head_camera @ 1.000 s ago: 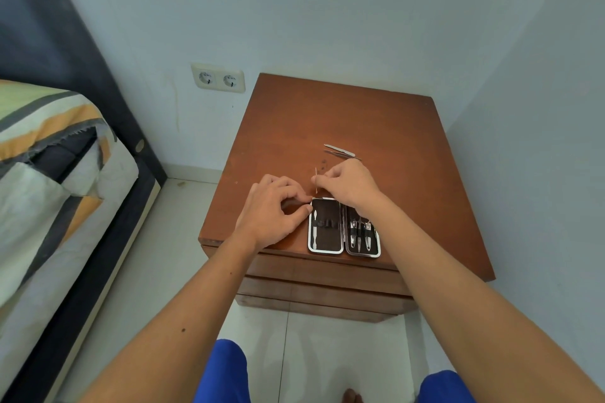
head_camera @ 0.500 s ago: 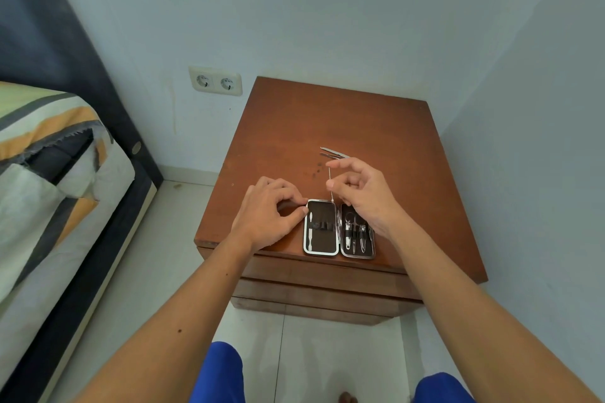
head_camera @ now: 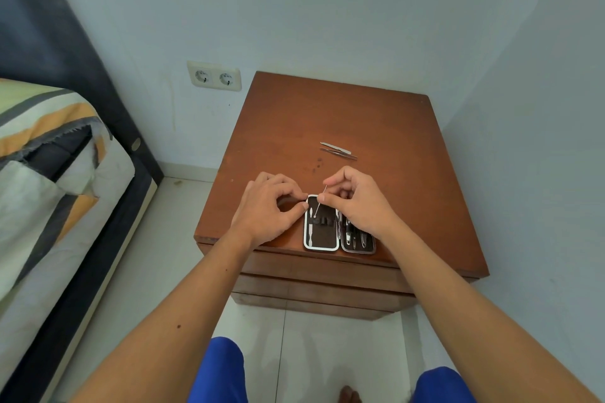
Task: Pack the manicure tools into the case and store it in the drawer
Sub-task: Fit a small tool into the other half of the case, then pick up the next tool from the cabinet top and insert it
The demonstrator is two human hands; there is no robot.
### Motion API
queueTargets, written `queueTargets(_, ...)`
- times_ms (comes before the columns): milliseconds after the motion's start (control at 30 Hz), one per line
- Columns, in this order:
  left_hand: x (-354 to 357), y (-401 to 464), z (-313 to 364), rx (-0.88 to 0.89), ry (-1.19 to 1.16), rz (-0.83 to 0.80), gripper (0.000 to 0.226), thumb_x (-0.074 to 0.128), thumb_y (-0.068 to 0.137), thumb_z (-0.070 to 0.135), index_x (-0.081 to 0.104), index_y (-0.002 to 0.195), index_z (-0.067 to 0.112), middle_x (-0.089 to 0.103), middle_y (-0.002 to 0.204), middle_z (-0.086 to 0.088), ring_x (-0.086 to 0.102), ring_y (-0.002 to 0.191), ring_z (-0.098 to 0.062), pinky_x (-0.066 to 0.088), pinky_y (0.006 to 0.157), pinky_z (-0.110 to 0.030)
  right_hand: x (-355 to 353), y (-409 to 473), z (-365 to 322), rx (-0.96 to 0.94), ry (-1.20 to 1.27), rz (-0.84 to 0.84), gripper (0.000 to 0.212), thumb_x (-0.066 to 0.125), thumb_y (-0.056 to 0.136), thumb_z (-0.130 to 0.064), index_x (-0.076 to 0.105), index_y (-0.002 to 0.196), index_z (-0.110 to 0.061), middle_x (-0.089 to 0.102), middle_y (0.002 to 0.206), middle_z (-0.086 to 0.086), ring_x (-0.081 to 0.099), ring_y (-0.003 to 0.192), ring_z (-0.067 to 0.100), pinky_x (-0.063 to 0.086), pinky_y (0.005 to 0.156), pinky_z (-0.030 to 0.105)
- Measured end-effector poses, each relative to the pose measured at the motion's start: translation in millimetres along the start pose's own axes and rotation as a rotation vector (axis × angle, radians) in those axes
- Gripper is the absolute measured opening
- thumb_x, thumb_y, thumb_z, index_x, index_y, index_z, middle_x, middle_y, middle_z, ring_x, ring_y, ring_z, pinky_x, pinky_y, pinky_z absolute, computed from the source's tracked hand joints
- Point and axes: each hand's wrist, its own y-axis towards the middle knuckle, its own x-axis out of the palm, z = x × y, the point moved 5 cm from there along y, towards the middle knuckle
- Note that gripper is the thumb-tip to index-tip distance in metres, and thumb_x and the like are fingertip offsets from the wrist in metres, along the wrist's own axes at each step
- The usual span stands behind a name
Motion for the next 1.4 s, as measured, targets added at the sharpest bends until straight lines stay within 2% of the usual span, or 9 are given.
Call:
queueTargets(300, 0.3, -0.4, 0.7, 0.002, -0.001, 0.009, 0.011, 0.074, 0.089, 0.048, 0.075, 0.092, 0.038, 0.067, 0.106, 0.028, 0.048, 0.106, -0.004, 0.035, 0.098, -0.035, 2.1, -1.8, -1.1, -0.027, -0.069, -0.025, 0.024, 0.086, 0.085, -0.024, 0.068, 0.101, -0.024, 0.080, 0.085, -0.014, 0.050, 0.072, 0.008, 0.046, 0.077, 0.030)
queueTargets(467, 0.3, -0.8, 0.6, 0.001, -0.006, 0.011, 0.011, 0.074, 0.088, 0.048, 0.076, 0.092, 0.038, 0.067, 0.105, 0.028, 0.048, 0.106, -0.004, 0.035, 0.098, -0.034, 3.9, -5.1, -5.4, -0.070, -0.170, -0.056, 0.027, 0.085, 0.086, -0.028, 0.065, 0.102, -0.037, 0.077, 0.087, -0.022, 0.051, 0.084, 0.010, 0.044, 0.082, 0.029)
queueTargets(633, 0.2, -0.5, 0.4, 0.003, 0.002, 0.012, 0.011, 0.073, 0.088, 0.049, 0.075, 0.092, 0.038, 0.067, 0.105, 0.028, 0.048, 0.106, -0.004, 0.034, 0.097, -0.034, 3.4, -5.9, -8.5, -0.080, -0.198, -0.050, 0.028, 0.084, 0.086, -0.027, 0.068, 0.108, -0.035, 0.078, 0.088, -0.022, 0.052, 0.089, 0.010, 0.042, 0.083, 0.028)
queueTargets(833, -0.1, -0.5, 0.8, 0.000, 0.006, 0.007, 0.012, 0.073, 0.089, 0.049, 0.076, 0.093, 0.038, 0.067, 0.106, 0.028, 0.048, 0.107, -0.004, 0.033, 0.096, -0.033, 4.1, -8.4, -12.5, -0.114, -0.322, -0.088, 0.034, 0.084, 0.087, -0.030, 0.070, 0.117, -0.031, 0.075, 0.090, -0.021, 0.047, 0.091, -0.004, 0.032, 0.076, 0.014)
queueTargets(967, -1.2, -0.7, 2.0, 0.001, 0.006, 0.003, 0.012, 0.072, 0.090, 0.049, 0.076, 0.095, 0.039, 0.066, 0.107, 0.027, 0.048, 0.108, -0.003, 0.033, 0.096, -0.033, 5.1, -12.3, -16.1, -0.158, -0.391, -0.104, 0.040, 0.081, 0.089, -0.030, 0.069, 0.127, -0.027, 0.071, 0.096, -0.019, 0.044, 0.096, -0.007, 0.033, 0.078, 0.009)
queueTargets(1033, -1.3, -1.0, 1.6, 0.001, 0.004, 0.001, 0.011, 0.072, 0.090, 0.048, 0.076, 0.094, 0.039, 0.066, 0.107, 0.027, 0.048, 0.108, -0.003, 0.033, 0.096, -0.033, 5.9, -15.4, -17.4, -0.161, -0.410, -0.148, 0.050, 0.082, 0.086, -0.036, 0.066, 0.133, -0.027, 0.067, 0.103, -0.019, 0.043, 0.100, -0.004, 0.034, 0.082, 0.010)
queueTargets(1100, -1.3, -1.2, 1.4, 0.001, 0.003, 0.002, 0.011, 0.073, 0.090, 0.048, 0.076, 0.094, 0.038, 0.066, 0.107, 0.027, 0.048, 0.108, -0.003, 0.033, 0.097, -0.033, 7.6, -18.6, -16.9, -0.170, -0.463, -0.204, 0.059, 0.083, 0.084, -0.044, 0.063, 0.137, -0.029, 0.059, 0.108, -0.018, 0.043, 0.105, 0.005, 0.037, 0.089, 0.015)
queueTargets(1233, -0.1, -1.3, 1.3, -0.005, -0.009, 0.003, 0.011, 0.073, 0.089, 0.048, 0.075, 0.093, 0.038, 0.067, 0.107, 0.027, 0.049, 0.108, -0.005, 0.034, 0.099, -0.034, 5.2, -22.6, -14.7, -0.187, -0.505, -0.207, 0.062, 0.083, 0.081, -0.053, 0.063, 0.135, -0.032, 0.054, 0.110, -0.017, 0.043, 0.110, 0.011, 0.042, 0.097, 0.028)
queueTargets(1400, 0.1, -1.5, 0.5, -0.002, -0.006, 0.009, 0.009, 0.074, 0.089, 0.047, 0.074, 0.091, 0.039, 0.066, 0.106, 0.029, 0.049, 0.107, -0.005, 0.036, 0.100, -0.037, 4.8, -29.3, -11.9, -0.214, -0.472, -0.209, 0.066, 0.086, 0.070, -0.061, 0.067, 0.127, -0.033, 0.050, 0.113, -0.016, 0.041, 0.110, 0.013, 0.039, 0.098, 0.024)
